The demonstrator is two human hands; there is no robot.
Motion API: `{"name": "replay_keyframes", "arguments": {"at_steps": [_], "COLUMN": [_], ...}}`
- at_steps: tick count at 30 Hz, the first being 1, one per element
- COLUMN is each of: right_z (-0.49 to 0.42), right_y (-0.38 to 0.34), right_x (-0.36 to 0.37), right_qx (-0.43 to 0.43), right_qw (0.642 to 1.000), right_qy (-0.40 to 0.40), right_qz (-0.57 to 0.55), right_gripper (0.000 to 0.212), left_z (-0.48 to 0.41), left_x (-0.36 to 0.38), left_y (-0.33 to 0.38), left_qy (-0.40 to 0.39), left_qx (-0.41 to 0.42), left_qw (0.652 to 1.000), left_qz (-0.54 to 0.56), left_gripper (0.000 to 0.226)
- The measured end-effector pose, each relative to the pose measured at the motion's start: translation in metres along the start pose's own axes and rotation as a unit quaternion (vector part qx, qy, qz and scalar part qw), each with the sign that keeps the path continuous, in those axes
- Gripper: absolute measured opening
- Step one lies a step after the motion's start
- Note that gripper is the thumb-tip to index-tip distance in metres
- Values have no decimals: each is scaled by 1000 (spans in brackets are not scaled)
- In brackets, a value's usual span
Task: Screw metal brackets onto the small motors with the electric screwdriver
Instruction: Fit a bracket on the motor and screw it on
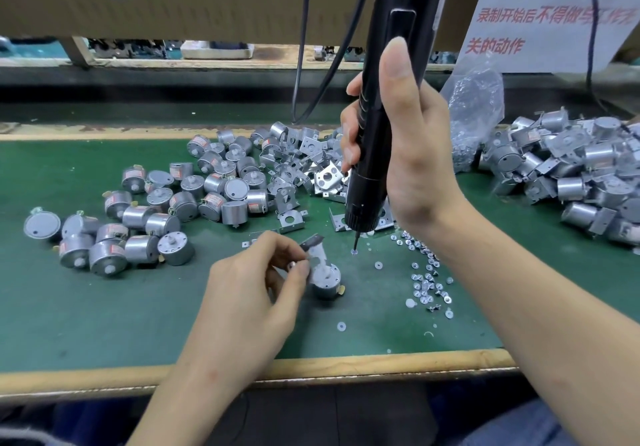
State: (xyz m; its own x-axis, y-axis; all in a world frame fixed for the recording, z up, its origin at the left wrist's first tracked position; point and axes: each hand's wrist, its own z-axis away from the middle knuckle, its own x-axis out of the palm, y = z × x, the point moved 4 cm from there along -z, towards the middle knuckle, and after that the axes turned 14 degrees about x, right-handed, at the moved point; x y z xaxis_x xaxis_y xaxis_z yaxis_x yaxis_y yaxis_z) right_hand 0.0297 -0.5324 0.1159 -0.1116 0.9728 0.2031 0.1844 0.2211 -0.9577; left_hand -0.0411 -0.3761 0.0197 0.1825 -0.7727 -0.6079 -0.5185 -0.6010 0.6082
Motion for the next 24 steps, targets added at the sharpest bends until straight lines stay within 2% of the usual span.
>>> {"name": "replay_keyframes", "arguments": {"at_steps": [4,10,16,24], "right_z": [2,6,6,5], "right_y": [-7,-12,-14,-14], "right_x": [1,5,4,3], "right_qx": [0,-1,-2,-1], "right_qw": [1000,1000,1000,1000], "right_qy": [5,-1,0,4], "right_qz": [4,10,10,12], "right_gripper": [40,40,40,40], "left_z": [2,1,1,3], "left_x": [13,15,13,18], "left_y": [-4,-6,-16,-20], "left_qy": [-8,20,52,38], "left_qx": [-6,2,-51,-81], "left_qw": [1000,999,994,991], "left_qz": [25,31,87,99], "left_gripper": [17,9,12,13]}}
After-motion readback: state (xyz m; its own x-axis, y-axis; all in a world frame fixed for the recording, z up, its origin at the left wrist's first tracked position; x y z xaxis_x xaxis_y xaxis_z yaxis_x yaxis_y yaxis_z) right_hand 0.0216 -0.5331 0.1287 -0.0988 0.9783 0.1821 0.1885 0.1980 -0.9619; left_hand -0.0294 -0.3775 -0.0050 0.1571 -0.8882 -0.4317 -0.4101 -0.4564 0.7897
